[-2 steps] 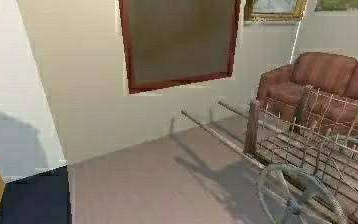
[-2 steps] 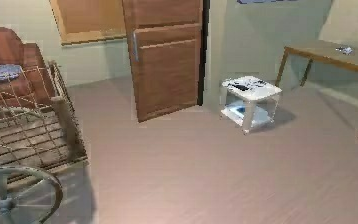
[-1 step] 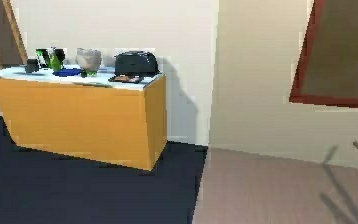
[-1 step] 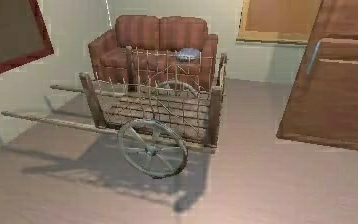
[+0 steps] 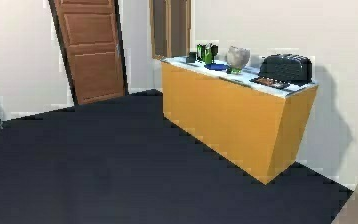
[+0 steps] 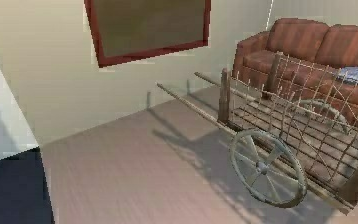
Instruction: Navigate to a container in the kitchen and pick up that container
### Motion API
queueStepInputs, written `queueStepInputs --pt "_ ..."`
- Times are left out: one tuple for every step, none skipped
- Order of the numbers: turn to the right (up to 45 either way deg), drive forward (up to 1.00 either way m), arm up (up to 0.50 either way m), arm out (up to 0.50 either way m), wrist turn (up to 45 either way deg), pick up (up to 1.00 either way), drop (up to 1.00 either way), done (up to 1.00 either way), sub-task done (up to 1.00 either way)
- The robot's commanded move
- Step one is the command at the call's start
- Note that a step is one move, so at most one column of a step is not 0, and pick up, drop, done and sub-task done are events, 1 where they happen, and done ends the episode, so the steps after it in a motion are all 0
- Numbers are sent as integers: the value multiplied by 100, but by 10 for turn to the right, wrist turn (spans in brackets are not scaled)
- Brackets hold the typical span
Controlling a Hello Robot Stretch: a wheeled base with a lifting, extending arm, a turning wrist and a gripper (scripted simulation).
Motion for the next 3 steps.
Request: queueStepInputs --pt "0 100 0 0 0 0 0 0 0" --pt "0 45 0 0 0 0 0 0 0" --pt "-450 0 0 0 0 0 0 0 0"
